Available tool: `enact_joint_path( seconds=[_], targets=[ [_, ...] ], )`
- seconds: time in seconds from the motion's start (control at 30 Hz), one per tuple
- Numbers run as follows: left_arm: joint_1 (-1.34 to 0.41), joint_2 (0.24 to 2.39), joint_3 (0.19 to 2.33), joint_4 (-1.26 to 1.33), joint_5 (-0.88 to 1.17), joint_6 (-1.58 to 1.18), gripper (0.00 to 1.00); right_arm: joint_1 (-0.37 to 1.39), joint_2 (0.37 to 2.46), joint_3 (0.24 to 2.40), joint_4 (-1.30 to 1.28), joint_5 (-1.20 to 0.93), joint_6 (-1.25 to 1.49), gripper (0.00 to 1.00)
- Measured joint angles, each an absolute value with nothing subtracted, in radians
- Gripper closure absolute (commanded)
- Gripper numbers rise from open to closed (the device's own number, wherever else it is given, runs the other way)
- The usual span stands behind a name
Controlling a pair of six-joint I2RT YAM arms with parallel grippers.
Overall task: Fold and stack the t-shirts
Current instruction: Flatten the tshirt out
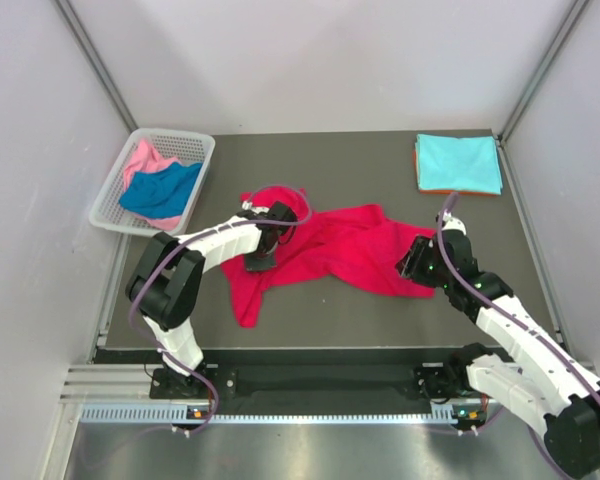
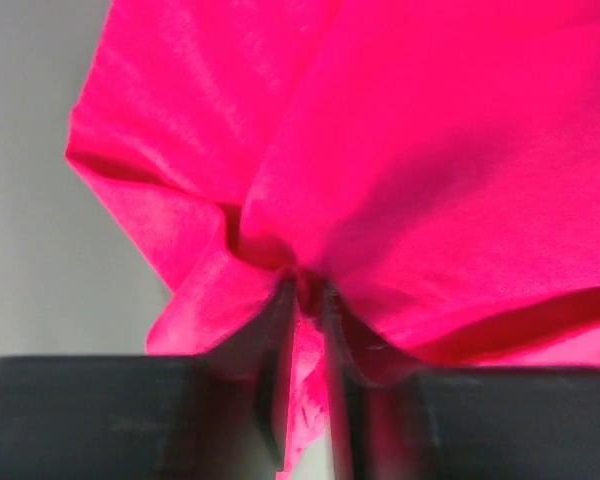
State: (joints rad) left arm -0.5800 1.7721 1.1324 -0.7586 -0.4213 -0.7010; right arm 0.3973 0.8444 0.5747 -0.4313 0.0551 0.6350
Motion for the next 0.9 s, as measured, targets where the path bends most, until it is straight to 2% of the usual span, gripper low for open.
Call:
enact_joint_path(
  seconds=[0.13, 0.33, 0.57, 0.77, 0.9],
  targets=[
    [-0.582, 1.772, 1.147, -0.79, -0.438, -0.709, 1.0, 0.397, 0.853, 0.575, -0.427, 0.055, 0.631, 0.57],
    [-0.583, 1.729, 1.202, -0.863, -0.467, -0.707, 1.0, 0.397, 0.906, 0.575, -0.426, 0.056, 0.653, 0.56],
    [-0.582, 1.488, 1.212, -0.926, -0.494, -0.7, 1.0, 0.395, 0.998, 0.593, -0.447, 0.147, 0.722, 0.54],
    [-0.582, 1.309, 1.161, -0.934, -0.495, -0.685, 1.0, 0.38, 1.225, 0.805, -0.484, 0.267, 0.78, 0.56],
    [-0.581, 1.264, 1.136, -0.947, -0.49, -0.67, 1.0, 0.34, 1.445, 1.029, -0.552, 0.353, 0.862, 0.63]
  ],
)
